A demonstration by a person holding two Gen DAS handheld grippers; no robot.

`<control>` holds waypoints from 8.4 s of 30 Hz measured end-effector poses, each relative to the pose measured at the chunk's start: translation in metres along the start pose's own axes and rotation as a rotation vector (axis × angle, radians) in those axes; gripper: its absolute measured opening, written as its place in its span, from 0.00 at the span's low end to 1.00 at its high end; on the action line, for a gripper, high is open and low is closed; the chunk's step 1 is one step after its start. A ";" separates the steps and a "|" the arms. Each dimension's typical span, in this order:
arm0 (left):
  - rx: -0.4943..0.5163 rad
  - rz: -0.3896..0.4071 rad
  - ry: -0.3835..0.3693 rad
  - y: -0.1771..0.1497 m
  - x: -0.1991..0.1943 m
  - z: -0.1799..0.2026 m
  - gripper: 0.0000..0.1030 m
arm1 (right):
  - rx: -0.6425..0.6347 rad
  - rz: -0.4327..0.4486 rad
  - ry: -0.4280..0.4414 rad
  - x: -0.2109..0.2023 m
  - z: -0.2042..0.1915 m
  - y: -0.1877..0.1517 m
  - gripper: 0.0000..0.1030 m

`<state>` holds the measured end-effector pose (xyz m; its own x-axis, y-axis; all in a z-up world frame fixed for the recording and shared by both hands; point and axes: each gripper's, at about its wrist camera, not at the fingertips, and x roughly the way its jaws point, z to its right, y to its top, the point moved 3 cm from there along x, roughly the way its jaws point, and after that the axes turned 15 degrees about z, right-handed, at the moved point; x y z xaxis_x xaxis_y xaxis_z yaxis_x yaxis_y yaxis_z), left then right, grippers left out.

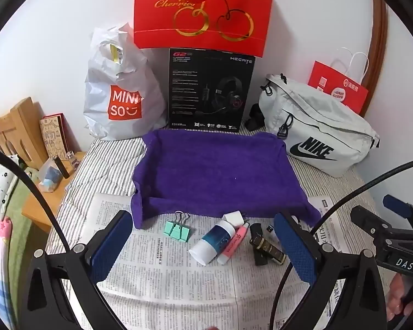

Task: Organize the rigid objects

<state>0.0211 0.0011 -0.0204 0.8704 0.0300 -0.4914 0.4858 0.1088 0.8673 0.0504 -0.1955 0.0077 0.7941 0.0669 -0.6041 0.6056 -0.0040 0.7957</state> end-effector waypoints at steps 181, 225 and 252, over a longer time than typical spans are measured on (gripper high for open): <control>0.212 -0.249 -0.122 -0.111 0.103 -0.071 0.38 | -0.104 -0.169 0.020 0.106 0.031 -0.098 0.75; 0.128 -0.241 -0.136 -0.098 0.069 -0.073 0.38 | -0.142 -0.082 0.160 0.072 -0.005 -0.055 0.26; 0.087 -0.170 -0.170 0.007 0.152 -0.083 0.38 | -0.115 -0.074 0.176 0.159 -0.018 0.021 0.26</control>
<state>0.1505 0.0894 -0.0954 0.7726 -0.1501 -0.6169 0.6253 0.0118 0.7803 0.1886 -0.1668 -0.0703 0.7203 0.2358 -0.6523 0.6444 0.1206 0.7551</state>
